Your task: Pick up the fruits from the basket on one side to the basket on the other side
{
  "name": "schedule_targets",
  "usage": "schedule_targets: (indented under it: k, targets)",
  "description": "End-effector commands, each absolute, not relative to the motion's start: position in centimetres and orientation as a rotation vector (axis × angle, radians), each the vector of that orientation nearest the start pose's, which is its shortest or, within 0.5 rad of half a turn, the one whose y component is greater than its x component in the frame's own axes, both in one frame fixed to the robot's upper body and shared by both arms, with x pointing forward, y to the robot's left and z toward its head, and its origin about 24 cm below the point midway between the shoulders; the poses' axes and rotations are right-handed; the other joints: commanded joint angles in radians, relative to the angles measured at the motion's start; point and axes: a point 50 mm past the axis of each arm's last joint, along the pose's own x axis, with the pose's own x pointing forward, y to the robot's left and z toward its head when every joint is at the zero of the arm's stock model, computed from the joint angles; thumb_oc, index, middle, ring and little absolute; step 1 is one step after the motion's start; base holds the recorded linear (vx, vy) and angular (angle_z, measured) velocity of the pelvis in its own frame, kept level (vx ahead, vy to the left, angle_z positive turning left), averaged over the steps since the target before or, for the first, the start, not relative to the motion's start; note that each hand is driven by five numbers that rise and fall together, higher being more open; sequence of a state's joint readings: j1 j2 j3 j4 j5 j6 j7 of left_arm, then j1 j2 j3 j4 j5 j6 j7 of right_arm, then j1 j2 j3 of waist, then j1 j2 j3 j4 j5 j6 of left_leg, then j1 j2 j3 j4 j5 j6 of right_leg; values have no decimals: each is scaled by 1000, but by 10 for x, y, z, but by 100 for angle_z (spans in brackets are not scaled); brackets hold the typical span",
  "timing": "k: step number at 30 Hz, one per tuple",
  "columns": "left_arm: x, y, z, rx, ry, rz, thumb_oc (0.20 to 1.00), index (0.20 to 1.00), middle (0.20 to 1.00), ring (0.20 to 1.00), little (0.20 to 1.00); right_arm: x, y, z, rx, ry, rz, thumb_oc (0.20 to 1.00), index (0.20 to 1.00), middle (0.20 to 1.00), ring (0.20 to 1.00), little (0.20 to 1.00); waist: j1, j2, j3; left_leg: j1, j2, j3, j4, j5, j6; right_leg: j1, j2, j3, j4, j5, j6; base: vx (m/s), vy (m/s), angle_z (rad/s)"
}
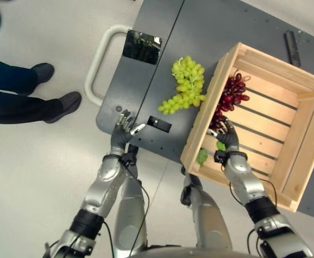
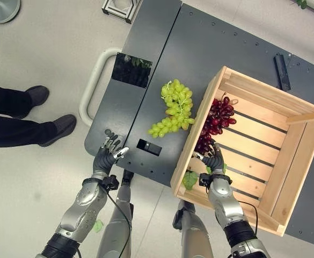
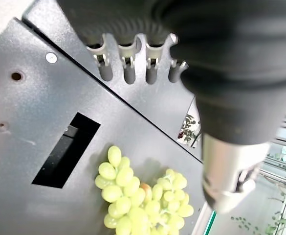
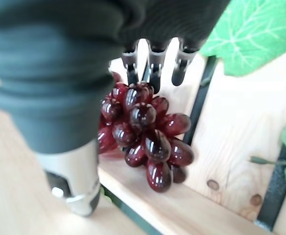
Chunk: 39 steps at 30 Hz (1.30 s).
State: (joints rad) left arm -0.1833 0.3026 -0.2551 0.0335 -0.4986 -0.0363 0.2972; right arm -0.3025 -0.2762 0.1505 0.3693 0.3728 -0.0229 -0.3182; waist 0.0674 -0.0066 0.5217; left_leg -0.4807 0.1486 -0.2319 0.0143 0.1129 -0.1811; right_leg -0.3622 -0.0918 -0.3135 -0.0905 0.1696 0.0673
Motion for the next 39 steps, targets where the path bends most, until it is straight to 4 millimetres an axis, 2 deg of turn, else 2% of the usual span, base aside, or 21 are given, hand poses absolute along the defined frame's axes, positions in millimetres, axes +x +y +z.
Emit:
schedule_targets:
  k: [1,4,8,15,25,33,39]
  targets:
    - [282,156,92,-140,-156,14,1000,1000,1000,1000,1000,317,-163,49,61,51,-170,1000,1000,1000,1000,1000,13,-40,-2,-2,-56,-3,-58,24,71,48,-71,91,55,-177,68,0,0,0]
    - [280,153,91,-159,-152,5,1000,1000,1000,1000,1000,329,-162,42,83,112,-241,1000,1000,1000,1000,1000,25,-30,-2,8,-57,-2,-64,20,73,56,-68,98,52,-179,66,-10,8,0]
    - [279,152,91,-169,-154,-1,1000,1000,1000,1000,1000,339,-167,43,91,137,-288,1000,1000,1000,1000,1000,34,-26,-2,0,-62,-5,-64,26,74,48,-68,100,50,-172,66,-5,3,2]
    - [278,146,94,-167,-159,-41,1000,1000,1000,1000,1000,359,-180,50,9,188,-331,1000,1000,1000,1000,1000,51,-17,-2,4,-69,-12,-68,27,78,49,-68,103,51,-171,66,-3,4,2]
    - [280,136,101,-175,-182,-103,1000,1000,1000,1000,1000,386,-196,73,-138,252,-358,1000,1000,1000,1000,1000,83,2,-2,-2,-84,-23,-67,31,82,49,-72,99,53,-165,70,1,5,2]
    - [283,128,103,-178,-181,-137,1000,1000,1000,1000,1000,393,-195,81,-158,282,-362,1000,1000,1000,1000,1000,99,12,-2,-2,-89,-32,-71,34,86,55,-73,91,50,-164,73,7,-4,4]
    - [286,118,109,-178,-202,-184,1000,1000,1000,1000,1000,400,-185,89,-291,314,-288,1000,1000,1000,1000,1000,119,29,-2,-16,-99,-42,-68,38,89,45,-74,91,53,-162,74,-9,10,4]
